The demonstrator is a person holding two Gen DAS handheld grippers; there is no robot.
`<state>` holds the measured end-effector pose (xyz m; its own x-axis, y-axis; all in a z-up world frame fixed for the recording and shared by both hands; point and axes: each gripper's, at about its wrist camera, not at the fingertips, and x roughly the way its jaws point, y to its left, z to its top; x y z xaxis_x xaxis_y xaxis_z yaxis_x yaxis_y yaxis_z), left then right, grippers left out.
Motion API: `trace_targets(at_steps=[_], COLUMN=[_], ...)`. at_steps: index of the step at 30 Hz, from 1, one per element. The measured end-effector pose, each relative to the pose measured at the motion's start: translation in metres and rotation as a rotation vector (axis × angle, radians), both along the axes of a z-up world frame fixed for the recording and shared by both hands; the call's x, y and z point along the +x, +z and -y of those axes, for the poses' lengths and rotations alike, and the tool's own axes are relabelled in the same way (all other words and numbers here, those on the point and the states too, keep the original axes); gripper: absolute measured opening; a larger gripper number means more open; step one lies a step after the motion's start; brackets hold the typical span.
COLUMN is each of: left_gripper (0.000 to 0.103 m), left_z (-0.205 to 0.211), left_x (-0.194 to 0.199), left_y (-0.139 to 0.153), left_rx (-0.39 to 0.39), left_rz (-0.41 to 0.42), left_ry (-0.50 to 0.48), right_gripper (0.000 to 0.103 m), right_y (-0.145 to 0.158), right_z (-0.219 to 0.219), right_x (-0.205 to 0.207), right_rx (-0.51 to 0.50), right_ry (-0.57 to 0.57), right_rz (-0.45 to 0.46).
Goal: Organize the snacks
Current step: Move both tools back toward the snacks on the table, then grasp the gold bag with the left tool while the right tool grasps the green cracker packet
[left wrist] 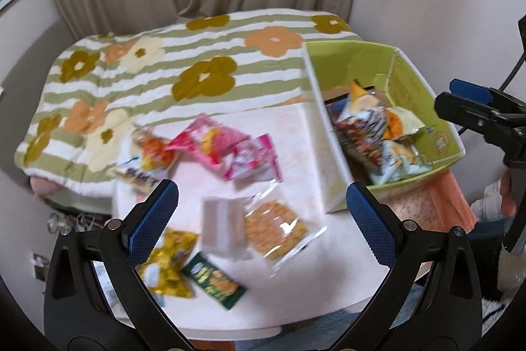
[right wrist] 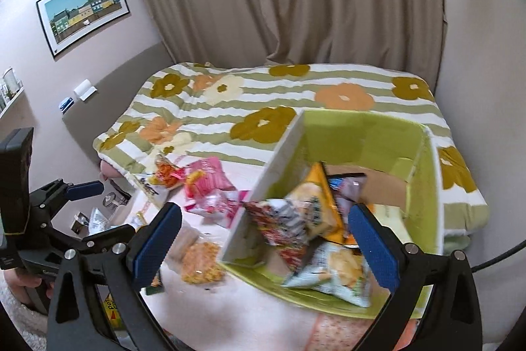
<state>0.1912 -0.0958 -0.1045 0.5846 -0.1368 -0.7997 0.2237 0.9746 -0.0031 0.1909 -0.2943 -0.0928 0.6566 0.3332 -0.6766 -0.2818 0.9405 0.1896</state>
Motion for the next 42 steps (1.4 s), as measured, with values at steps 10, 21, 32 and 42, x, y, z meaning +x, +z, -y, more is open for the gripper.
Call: trace_targets(at_steps=[10,21,32,42], left_gripper=[0.101,0.101,0.1,0.077], left_z=[-0.112,-0.168,-0.152,-0.143], left_x=[-0.013,-0.004,0.025,0.039], left_y=[-0.015,-0.065,-0.147,-0.19], left_rx=[0.019,0.002,0.089,0.129], left_rz=[-0.077,-0.204,-0.353,-0.446], left_ry=[0.026,-0.07,-0.168,-0.158], right_gripper=[0.101,0.101,0.101,0.101], right_y=[-0.017,-0.088,-0.181,-0.221], right_z=[-0.084,-0.168,-0.218,-0.244], right_x=[-0.015,-0.034,-0.055,-0.059], right_rx=[0.02,-0.066,-0.142,-0.239], right_ry=[-0.041,-0.021,0.111,0.247], right_rz=[-0.062,-0.226,-0.315,-0.248])
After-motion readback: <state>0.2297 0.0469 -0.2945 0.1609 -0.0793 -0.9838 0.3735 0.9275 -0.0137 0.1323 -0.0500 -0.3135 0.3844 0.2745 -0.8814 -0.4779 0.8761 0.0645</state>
